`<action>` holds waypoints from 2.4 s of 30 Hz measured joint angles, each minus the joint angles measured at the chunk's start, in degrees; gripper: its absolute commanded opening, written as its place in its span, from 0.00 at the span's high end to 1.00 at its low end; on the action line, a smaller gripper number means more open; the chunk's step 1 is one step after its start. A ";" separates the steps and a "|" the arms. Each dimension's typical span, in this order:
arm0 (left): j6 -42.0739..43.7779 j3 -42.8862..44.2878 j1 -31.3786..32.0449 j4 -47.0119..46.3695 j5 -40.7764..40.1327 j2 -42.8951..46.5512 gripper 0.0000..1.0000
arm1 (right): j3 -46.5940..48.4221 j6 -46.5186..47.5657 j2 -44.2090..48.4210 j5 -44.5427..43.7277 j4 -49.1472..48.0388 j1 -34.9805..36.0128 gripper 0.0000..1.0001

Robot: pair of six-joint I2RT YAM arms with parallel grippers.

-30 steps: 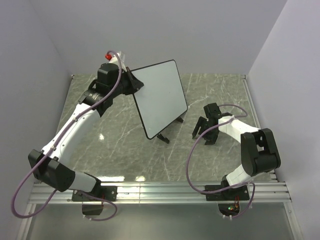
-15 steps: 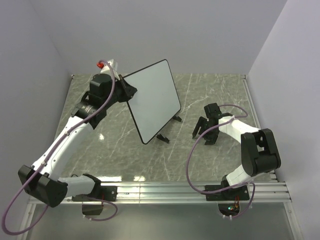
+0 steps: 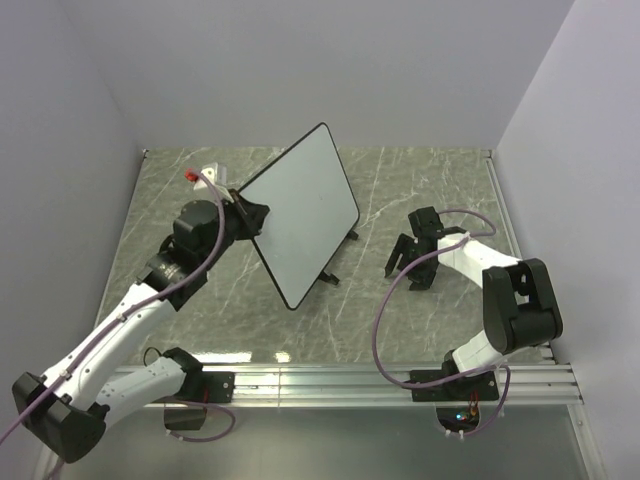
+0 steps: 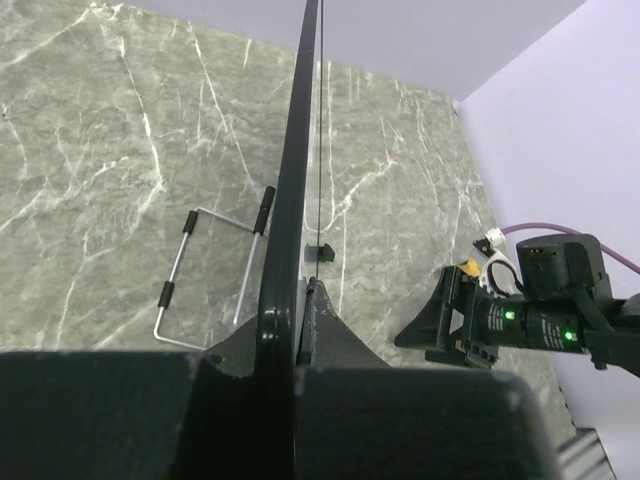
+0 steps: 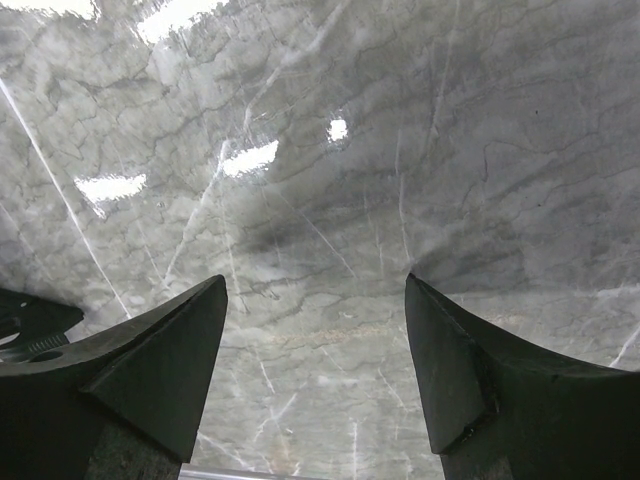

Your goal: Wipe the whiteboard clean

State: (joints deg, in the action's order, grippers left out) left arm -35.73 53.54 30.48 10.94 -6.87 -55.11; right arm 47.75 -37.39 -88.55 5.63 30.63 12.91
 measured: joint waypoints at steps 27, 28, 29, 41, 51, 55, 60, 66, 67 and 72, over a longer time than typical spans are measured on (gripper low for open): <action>4.22 -14.51 11.37 -22.86 -23.96 -1.07 1.00 | -2.86 0.55 3.02 -0.42 0.17 0.00 0.21; 6.40 -15.19 11.34 -23.47 -23.71 -0.39 1.00 | -2.89 0.61 3.04 -0.42 0.13 0.00 0.21; 8.87 -16.00 11.34 -24.06 -23.37 0.70 1.00 | -2.97 0.66 3.08 -0.42 0.07 0.00 0.22; 13.60 -16.76 10.95 -24.57 -20.37 2.19 1.00 | -4.15 0.70 3.98 -0.20 -1.20 -0.07 0.22; 9.97 -4.28 11.65 -16.37 -21.51 -9.81 1.00 | -4.15 1.14 3.96 -0.02 -1.18 -0.22 0.23; 5.97 0.07 12.28 -9.57 -22.47 -12.57 1.00 | -4.15 1.31 3.96 -0.02 -1.18 -0.22 0.23; 1.97 5.70 12.81 -3.28 -23.61 -15.02 1.00 | -4.15 1.31 3.96 0.09 -1.18 -0.33 0.23; -1.40 2.64 14.34 -4.28 -26.53 -13.88 1.00 | -4.15 1.33 3.91 0.26 -1.18 -0.44 0.24; -1.77 1.92 14.60 -4.66 -27.06 -13.55 1.00 | -4.15 1.31 3.91 0.26 -1.18 -0.44 0.23; -4.13 -0.83 15.96 -5.27 -29.83 -11.39 1.00 | -4.15 1.33 3.93 0.46 -1.18 -0.59 0.23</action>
State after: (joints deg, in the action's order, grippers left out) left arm -39.86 52.71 46.44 5.67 -36.71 -66.50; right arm 43.59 -36.05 -84.62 6.09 29.45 12.32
